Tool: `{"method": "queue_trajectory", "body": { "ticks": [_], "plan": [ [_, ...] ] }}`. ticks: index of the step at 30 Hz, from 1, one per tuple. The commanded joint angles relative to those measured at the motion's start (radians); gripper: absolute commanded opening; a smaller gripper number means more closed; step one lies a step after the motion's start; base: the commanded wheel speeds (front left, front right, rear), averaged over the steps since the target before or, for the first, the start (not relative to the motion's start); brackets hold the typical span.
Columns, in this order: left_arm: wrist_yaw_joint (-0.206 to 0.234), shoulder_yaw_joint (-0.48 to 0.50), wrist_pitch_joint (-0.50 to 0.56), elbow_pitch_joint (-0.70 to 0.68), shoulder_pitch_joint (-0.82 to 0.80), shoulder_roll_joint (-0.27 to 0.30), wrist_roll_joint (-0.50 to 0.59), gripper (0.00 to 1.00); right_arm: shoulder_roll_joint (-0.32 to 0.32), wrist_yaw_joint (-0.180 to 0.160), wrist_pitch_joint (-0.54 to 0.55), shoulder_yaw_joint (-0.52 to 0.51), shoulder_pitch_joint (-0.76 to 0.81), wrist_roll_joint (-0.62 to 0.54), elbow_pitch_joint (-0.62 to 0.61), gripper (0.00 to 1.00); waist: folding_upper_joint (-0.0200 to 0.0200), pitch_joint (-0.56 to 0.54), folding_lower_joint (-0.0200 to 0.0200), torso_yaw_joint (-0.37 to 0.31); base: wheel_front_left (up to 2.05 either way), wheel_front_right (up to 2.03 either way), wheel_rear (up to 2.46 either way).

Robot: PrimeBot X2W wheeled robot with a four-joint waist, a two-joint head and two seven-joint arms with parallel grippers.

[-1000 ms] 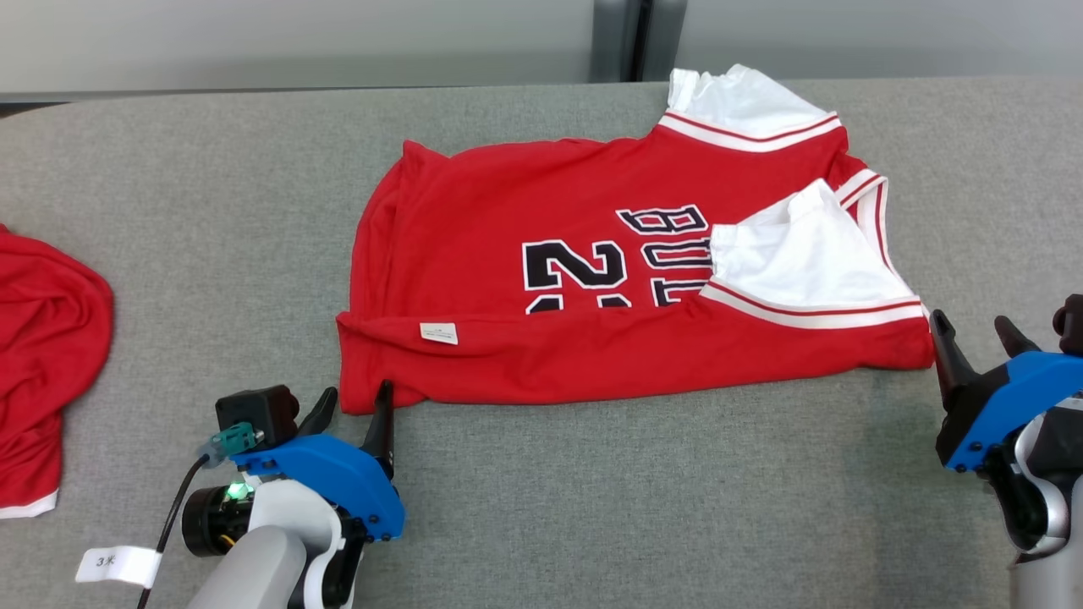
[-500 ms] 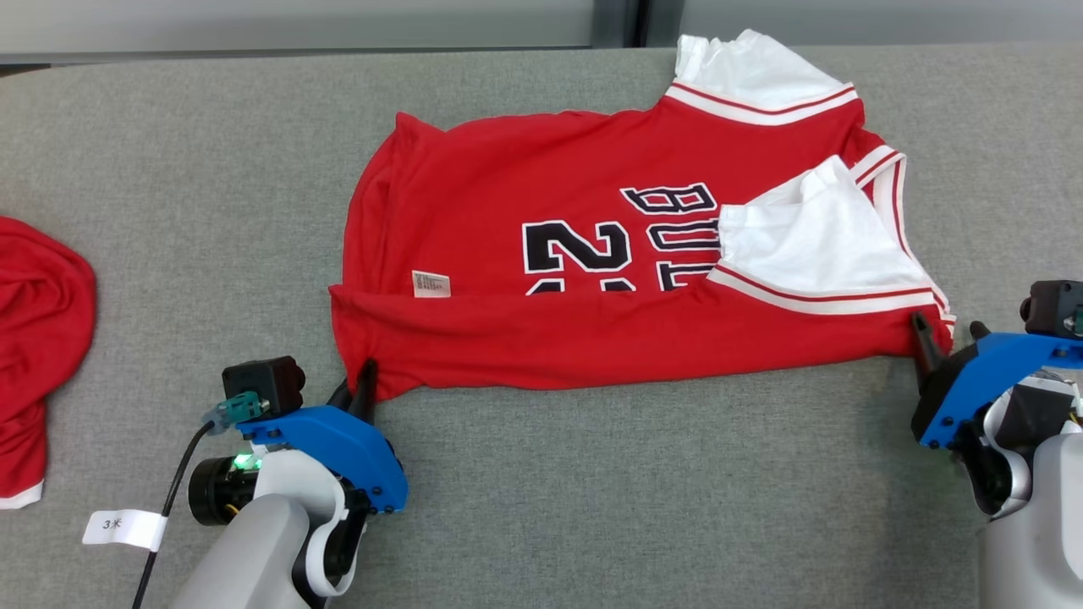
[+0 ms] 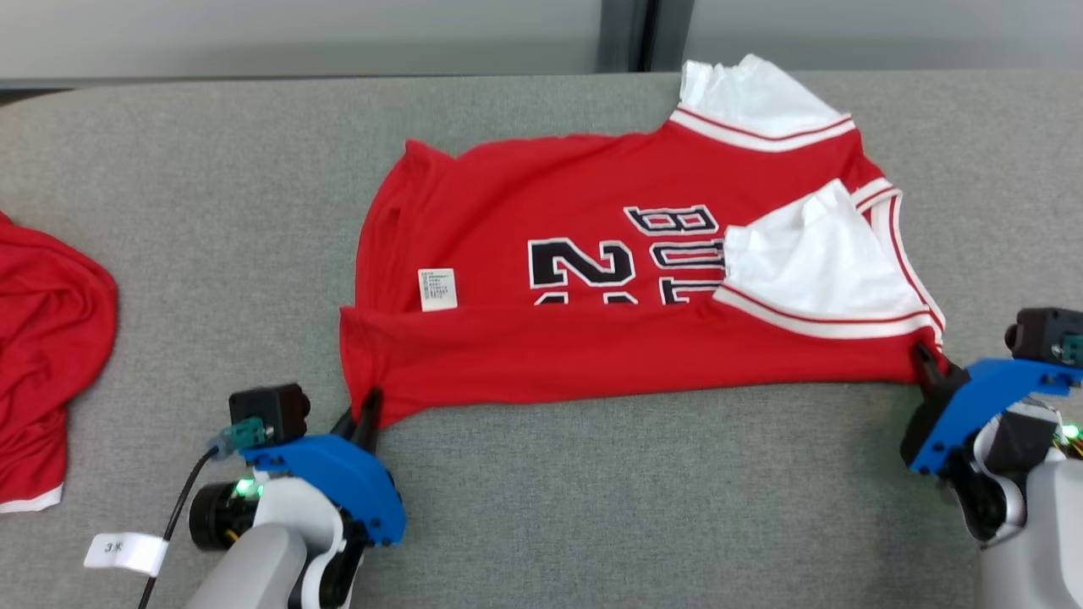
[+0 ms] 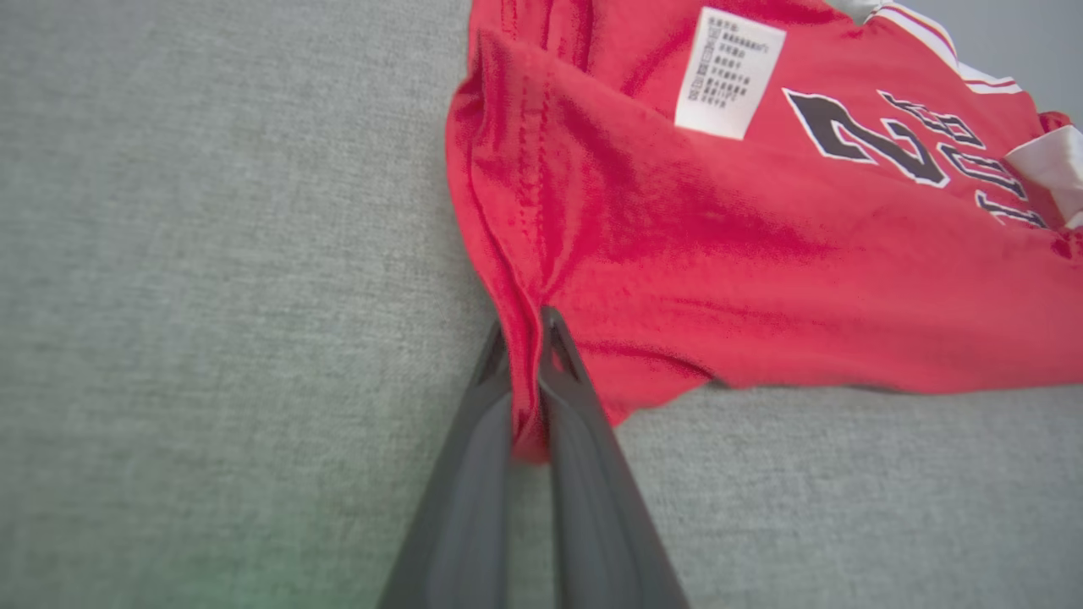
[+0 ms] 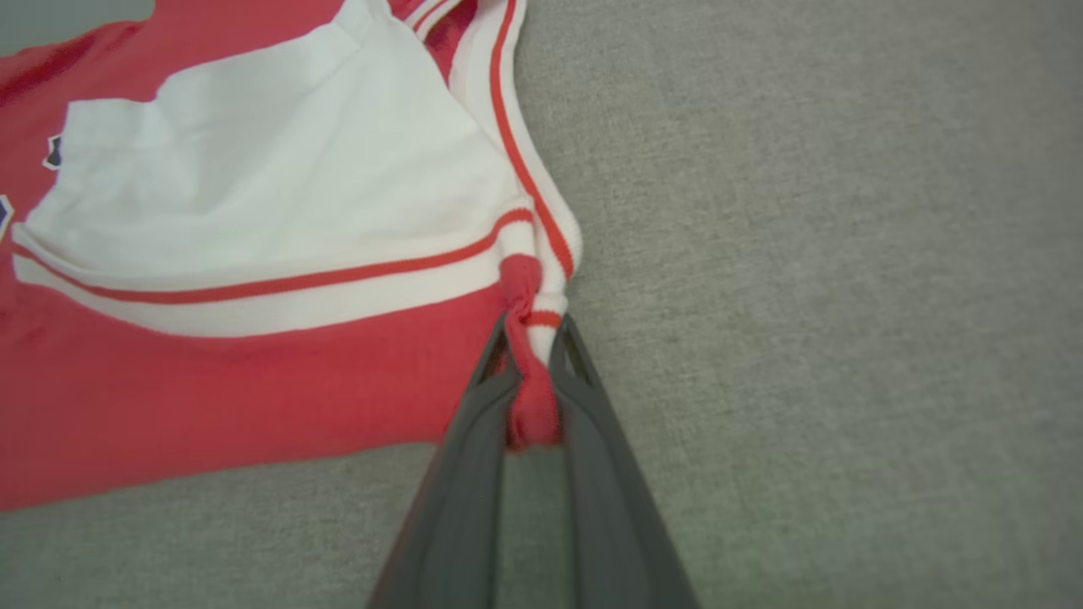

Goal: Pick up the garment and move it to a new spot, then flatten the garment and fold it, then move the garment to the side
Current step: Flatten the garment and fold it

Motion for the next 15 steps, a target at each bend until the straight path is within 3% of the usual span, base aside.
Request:
{"method": "queue_trajectory", "body": {
  "ticks": [1, 7, 13, 14, 15],
  "plan": [
    [0.015, -0.002, 0.019, -0.011, 0.049, 0.024, -0.007, 0.00, -0.003, 0.000, 0.008, 0.000, 0.049, 0.019, -0.050, 0.00, -0.0001, -0.026, -0.0001, -0.009, 0.00, 0.00, 0.00],
    [0.042, -0.010, 0.103, -0.125, 0.162, 0.077, -0.039, 0.00, -0.004, 0.000, 0.089, -0.003, 0.216, 0.106, -0.235, 0.00, -0.0001, -0.079, -0.0001, -0.012, 0.00, 0.00, 0.00],
    [0.110, 0.003, 0.168, -0.263, 0.277, 0.123, -0.069, 0.00, -0.004, 0.000, 0.162, -0.030, 0.356, 0.183, -0.369, 0.00, -0.0001, -0.099, -0.0001, -0.011, 0.00, 0.00, 0.00],
    [0.117, 0.000, 0.183, -0.284, 0.293, 0.131, -0.074, 0.33, -0.004, 0.000, 0.170, -0.031, 0.373, 0.190, -0.377, 0.00, -0.0001, -0.099, -0.0001, -0.011, 0.00, 0.00, 0.00],
    [0.123, -0.003, 0.200, -0.301, 0.309, 0.137, -0.082, 0.75, -0.005, 0.000, 0.173, -0.030, 0.382, 0.197, -0.384, 0.38, -0.0001, -0.098, -0.0001, -0.011, 0.00, 0.00, 0.00]
  ]
}}
